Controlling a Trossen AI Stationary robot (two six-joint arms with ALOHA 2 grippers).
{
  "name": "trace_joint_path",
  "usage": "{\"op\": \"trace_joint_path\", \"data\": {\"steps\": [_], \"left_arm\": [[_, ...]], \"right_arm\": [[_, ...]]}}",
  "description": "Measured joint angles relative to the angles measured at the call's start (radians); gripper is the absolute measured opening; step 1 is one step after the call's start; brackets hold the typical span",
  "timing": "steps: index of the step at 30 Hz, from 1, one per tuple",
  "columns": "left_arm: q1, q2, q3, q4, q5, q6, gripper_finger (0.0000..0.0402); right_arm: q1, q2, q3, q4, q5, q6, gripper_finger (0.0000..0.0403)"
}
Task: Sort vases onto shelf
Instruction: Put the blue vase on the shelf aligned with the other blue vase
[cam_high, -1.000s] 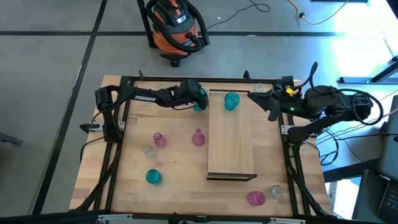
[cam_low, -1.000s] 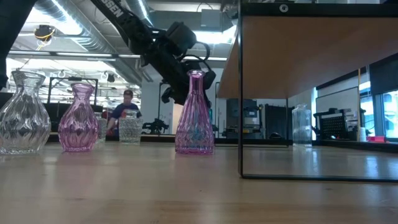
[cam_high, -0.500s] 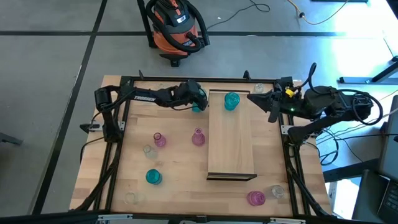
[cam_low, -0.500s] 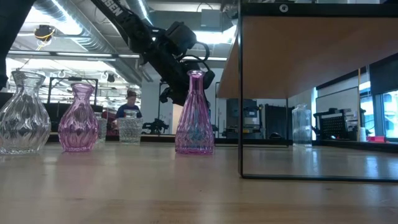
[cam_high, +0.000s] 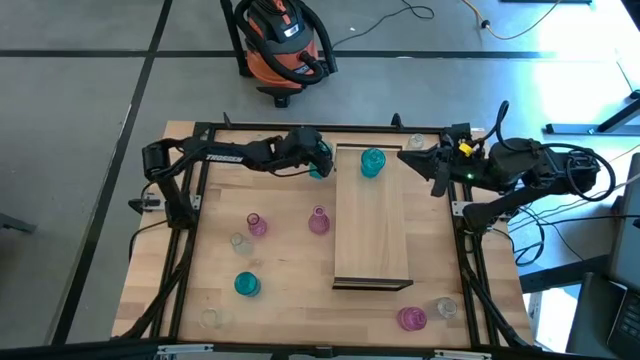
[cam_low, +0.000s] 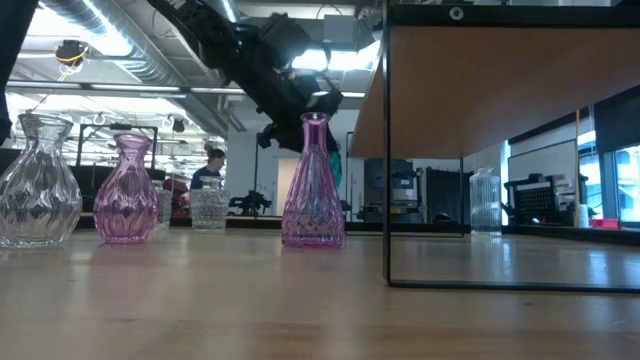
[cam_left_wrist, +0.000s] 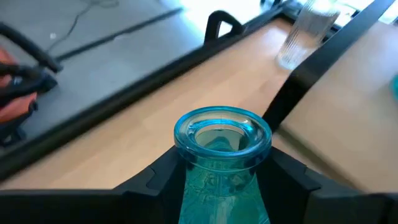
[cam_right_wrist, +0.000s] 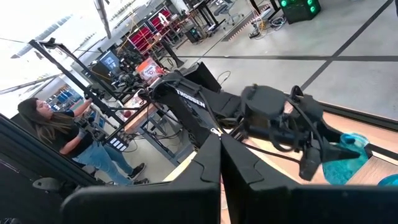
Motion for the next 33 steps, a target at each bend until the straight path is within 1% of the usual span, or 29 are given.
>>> {"op": "trace_joint_path", "data": {"steps": [8, 18, 22, 29, 33], "left_arm": [[-0.025, -0.124, 0.001, -0.117, -0.013, 0.049, 0.0162], [-0.087, -0.254, 0.001, -0.142, -0.038, 0.049, 0.0162], [-0.132, -0.283, 0.001, -0.121, -0.037, 0.044, 0.0162], [-0.206, -0.283, 0.002, 0.033, -0.042, 0.041, 0.0162], [-0.231, -0.282, 0.002, 0.076, -0.127, 0.082, 0.0162]], "right_arm": [[0.0, 0.0, 0.0, -0.006, 0.0, 0.0, 0.0001], [0.0, 0.0, 0.0, -0.007, 0.0, -0.021, 0.0001], [0.0, 0.0, 0.0, -0.007, 0.0, -0.022, 0.0001], [0.0, 0.0, 0.0, -0.006, -0.001, -0.023, 0.0001], [0.0, 0.0, 0.0, -0.006, -0.002, -0.018, 0.0001]]}}
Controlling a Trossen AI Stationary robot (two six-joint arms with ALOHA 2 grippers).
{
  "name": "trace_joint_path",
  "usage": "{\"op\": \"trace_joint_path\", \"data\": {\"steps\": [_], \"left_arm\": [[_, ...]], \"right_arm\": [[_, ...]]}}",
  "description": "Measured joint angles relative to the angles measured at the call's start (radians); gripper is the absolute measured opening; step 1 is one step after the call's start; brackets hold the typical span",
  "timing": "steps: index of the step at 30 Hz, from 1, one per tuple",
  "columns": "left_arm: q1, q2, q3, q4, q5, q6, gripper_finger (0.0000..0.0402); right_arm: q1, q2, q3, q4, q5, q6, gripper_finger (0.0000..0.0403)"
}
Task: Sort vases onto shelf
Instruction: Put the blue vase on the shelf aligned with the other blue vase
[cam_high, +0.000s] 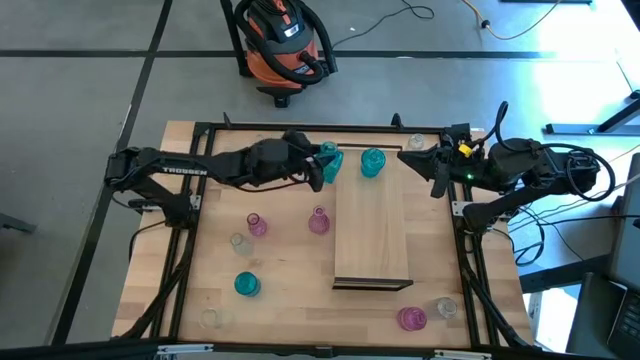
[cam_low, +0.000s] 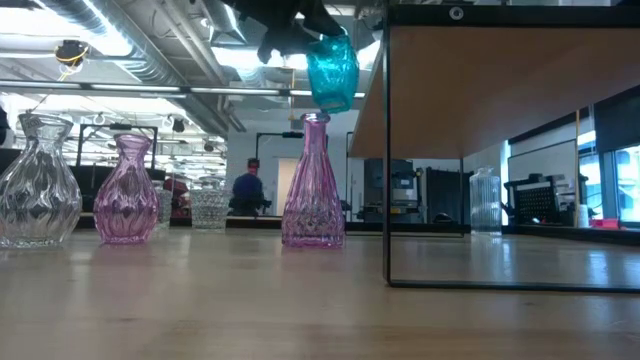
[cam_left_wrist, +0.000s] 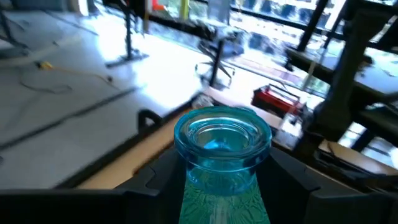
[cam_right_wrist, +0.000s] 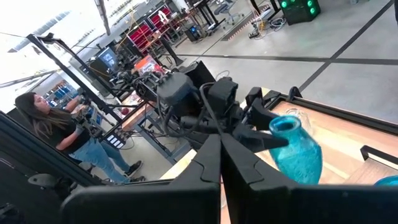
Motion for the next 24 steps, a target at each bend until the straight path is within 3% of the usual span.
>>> {"op": "trace_joint_path", "data": {"steps": [6, 12, 24], "left_arm": [[0.004, 0.06, 0.001, 0.119, -0.036, -0.01, 0.0162], [-0.031, 0.15, 0.0, 0.206, -0.178, -0.014, 0.0162], [-0.046, 0.245, 0.001, 0.337, -0.239, -0.014, 0.0162]], "right_arm": [[0.0, 0.0, 0.0, 0.013, -0.009, 0.002, 0.0001], [0.0, 0.0, 0.0, 0.029, -0.043, 0.016, 0.0001], [0.0, 0.0, 0.0, 0.035, -0.123, 0.022, 0.0001]]}}
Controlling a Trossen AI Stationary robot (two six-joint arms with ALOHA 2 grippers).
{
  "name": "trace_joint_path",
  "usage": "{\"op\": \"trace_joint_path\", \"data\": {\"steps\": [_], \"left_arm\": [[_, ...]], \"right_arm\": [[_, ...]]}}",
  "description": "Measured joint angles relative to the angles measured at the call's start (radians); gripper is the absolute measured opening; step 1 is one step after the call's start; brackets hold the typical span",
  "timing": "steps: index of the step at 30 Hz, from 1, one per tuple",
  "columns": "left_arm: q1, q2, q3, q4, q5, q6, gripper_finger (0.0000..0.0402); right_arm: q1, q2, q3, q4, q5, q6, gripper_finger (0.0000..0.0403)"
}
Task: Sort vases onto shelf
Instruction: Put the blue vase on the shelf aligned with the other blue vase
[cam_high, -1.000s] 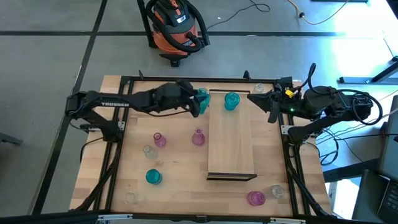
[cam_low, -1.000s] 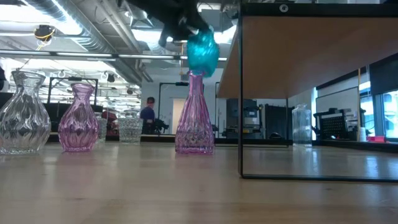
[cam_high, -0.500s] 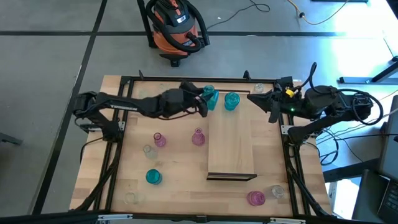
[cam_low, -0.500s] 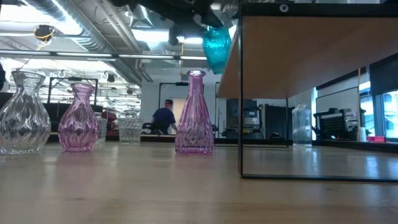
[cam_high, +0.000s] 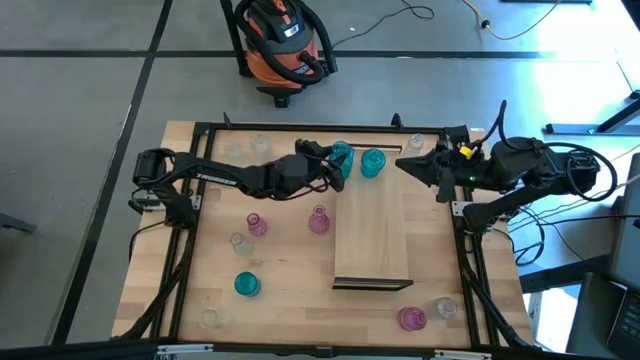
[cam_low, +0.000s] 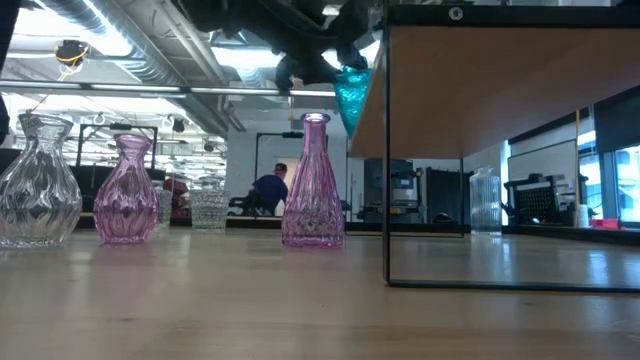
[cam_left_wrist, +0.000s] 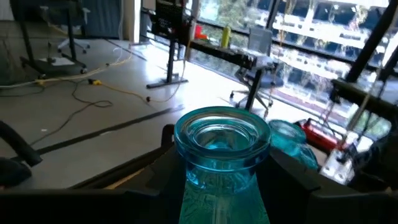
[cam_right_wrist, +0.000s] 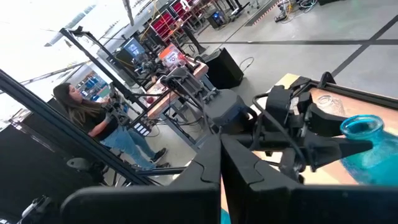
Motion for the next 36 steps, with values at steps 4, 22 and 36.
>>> {"op": "trace_joint_path", "data": {"steps": [4, 22, 36], "left_arm": [[-0.001, 0.021, 0.0, 0.044, -0.002, 0.002, 0.0162], [0.047, 0.024, 0.0, 0.056, 0.114, 0.049, 0.0235], [0.05, 0.024, -0.001, 0.092, 0.159, 0.032, 0.0275]], "right_arm": [[0.0, 0.0, 0.0, -0.003, -0.025, 0.0, 0.0001], [0.0, 0.0, 0.0, -0.015, -0.043, -0.008, 0.0001], [0.0, 0.0, 0.0, 0.011, -0.042, -0.009, 0.0001]]}}
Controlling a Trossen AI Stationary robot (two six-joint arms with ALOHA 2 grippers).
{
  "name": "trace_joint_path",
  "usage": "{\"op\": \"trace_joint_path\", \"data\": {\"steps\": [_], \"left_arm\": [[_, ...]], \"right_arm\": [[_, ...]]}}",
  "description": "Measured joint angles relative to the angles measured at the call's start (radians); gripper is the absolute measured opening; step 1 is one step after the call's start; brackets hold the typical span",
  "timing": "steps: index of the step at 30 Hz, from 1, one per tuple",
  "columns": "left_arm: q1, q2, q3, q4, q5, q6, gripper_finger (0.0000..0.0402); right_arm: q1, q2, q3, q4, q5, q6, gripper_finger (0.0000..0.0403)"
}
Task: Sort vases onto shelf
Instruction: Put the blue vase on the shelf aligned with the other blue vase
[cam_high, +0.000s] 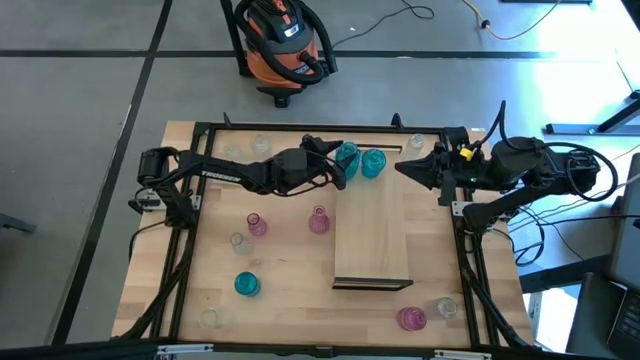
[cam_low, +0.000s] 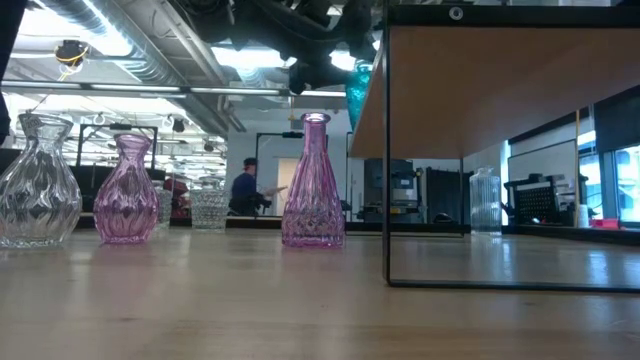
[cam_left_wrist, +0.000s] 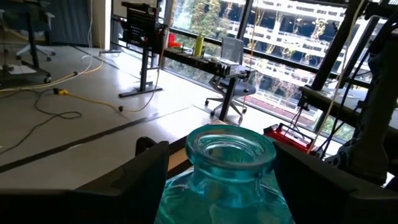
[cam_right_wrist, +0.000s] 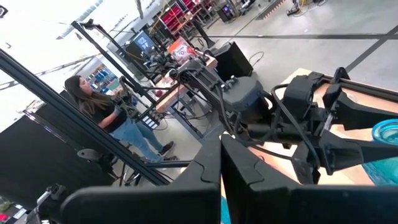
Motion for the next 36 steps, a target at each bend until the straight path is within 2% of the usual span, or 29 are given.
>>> {"op": "trace_joint_path", "data": {"steps": [17, 25, 28, 33, 36], "left_arm": [[0.0, 0.0, 0.0, 0.049, 0.025, 0.003, 0.0279], [0.015, -0.009, 0.0, 0.172, 0.025, 0.004, 0.0279], [0.02, -0.038, 0.0, 0.133, 0.002, 0.004, 0.0279], [0.001, -0.123, 0.0, -0.072, -0.172, 0.009, 0.0261], [-0.007, -0.186, 0.0, -0.19, -0.216, 0.022, 0.0243]], "right_arm": [[0.0, 0.0, 0.0, 0.016, 0.011, 0.0, 0.0001], [0.0, 0.0, 0.0, 0.015, 0.011, -0.004, 0.0001], [0.0, 0.0, 0.0, 0.016, 0.011, -0.005, 0.0001], [0.0, 0.0, 0.0, 0.015, 0.03, -0.014, 0.0001], [0.0, 0.0, 0.0, 0.015, 0.031, -0.018, 0.0001]]}}
